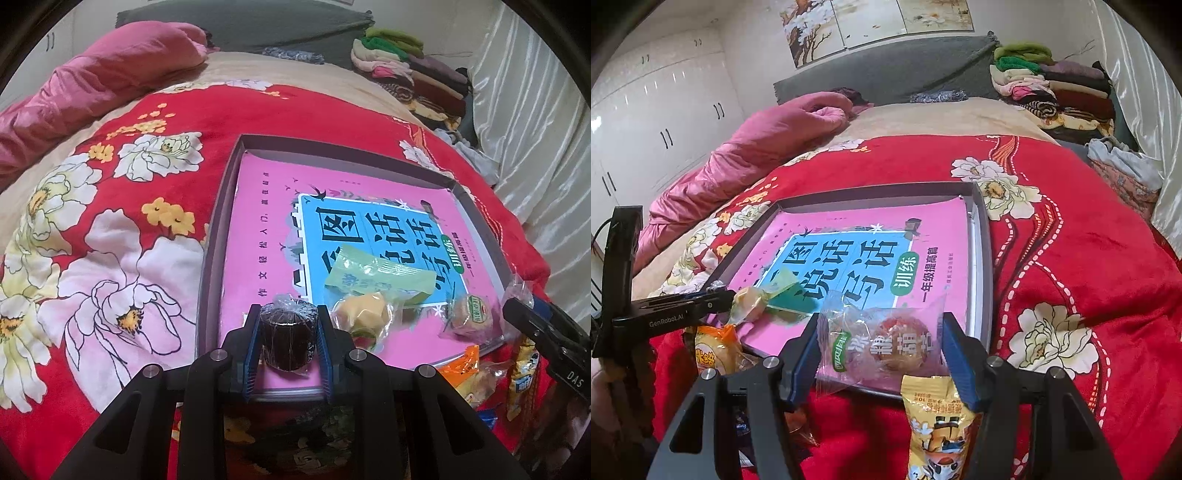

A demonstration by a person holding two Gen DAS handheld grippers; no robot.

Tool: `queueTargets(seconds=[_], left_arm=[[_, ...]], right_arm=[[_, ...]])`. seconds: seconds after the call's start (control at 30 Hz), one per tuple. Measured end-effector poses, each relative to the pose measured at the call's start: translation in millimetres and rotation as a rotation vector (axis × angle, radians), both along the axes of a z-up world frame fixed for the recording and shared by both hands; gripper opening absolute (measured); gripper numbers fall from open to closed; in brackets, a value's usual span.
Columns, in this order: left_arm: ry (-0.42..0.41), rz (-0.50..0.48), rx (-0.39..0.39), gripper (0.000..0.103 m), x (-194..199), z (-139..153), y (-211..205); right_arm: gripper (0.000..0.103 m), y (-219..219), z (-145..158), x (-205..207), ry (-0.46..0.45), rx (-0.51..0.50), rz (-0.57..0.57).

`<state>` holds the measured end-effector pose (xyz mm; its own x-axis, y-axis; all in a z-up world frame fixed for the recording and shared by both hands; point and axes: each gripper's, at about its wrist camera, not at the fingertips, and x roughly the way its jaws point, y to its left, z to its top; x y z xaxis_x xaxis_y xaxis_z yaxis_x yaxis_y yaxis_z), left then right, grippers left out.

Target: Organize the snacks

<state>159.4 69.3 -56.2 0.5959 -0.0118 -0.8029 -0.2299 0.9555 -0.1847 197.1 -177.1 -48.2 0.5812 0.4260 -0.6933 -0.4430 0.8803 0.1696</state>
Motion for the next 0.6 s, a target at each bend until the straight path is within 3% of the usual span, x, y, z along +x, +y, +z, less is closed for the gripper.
queueTargets(seconds=[0.6], left_arm=[[0.007, -0.012, -0.018, 0.028, -0.2, -1.4, -3.2]], right_arm=[[0.065, 1.8, -0.1, -0.2, 0.000, -0.013, 0.000]])
